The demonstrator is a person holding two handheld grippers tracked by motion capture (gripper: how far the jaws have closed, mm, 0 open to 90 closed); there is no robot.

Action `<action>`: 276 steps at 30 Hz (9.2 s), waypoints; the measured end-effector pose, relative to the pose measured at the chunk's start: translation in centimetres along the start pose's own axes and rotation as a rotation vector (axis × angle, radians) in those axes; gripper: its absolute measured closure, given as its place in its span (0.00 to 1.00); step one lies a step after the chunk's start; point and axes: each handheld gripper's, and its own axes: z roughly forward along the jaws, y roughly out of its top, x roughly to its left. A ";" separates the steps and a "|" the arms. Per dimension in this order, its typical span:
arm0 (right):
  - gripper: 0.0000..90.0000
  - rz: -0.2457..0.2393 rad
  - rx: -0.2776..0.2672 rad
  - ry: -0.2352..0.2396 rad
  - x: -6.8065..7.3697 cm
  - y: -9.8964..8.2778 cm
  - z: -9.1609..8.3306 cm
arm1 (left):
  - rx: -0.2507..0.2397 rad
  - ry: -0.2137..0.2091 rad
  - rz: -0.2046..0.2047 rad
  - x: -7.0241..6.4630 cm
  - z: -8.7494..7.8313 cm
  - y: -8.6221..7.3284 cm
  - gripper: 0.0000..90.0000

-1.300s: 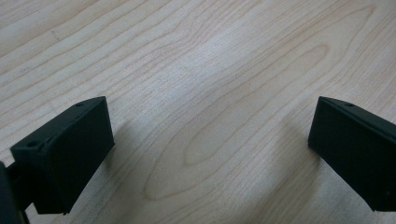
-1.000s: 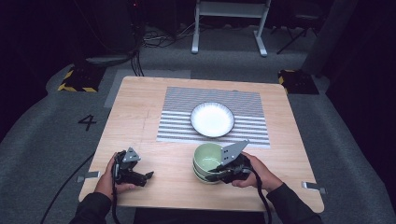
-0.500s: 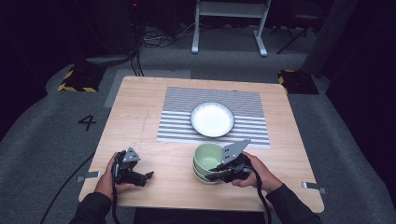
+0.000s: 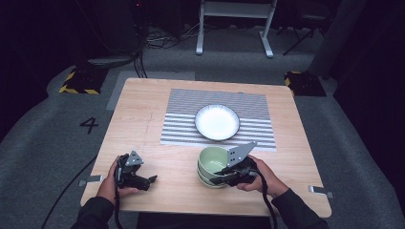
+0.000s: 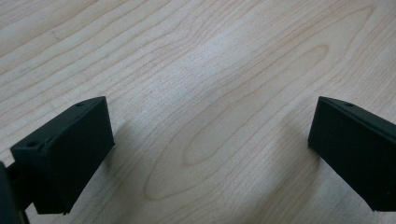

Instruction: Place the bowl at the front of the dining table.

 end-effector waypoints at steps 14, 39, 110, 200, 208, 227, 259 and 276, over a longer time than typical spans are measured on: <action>0.91 -0.039 0.007 -0.066 0.9 0.4 0.0 | -0.001 0.000 0.001 0.0 0.0 0.0 0.00; 0.92 -0.016 -0.067 -0.098 1.0 0.6 -0.8 | 0.001 0.007 0.001 0.0 0.0 0.0 0.00; 0.92 0.010 -0.159 -0.372 -2.8 4.8 -3.9 | 0.000 0.010 -0.005 0.0 0.0 0.0 0.00; 0.92 0.171 0.065 -0.519 -14.3 3.9 2.8 | 0.000 0.025 -0.015 -0.2 -0.1 0.0 0.00; 0.92 0.177 0.085 -0.530 -14.8 3.6 3.1 | 0.000 0.025 -0.015 -0.2 -0.1 0.0 0.00; 0.93 0.151 0.132 -0.546 -15.9 2.8 3.9 | 0.000 0.026 -0.015 -0.2 -0.1 0.0 0.00; 0.91 0.229 0.093 -0.530 -16.8 2.1 4.0 | 0.000 0.028 -0.019 -0.2 -0.1 0.0 0.00; 0.88 0.257 0.075 -0.521 -16.6 2.2 3.7 | 0.001 0.030 -0.019 -0.2 -0.1 -0.1 0.00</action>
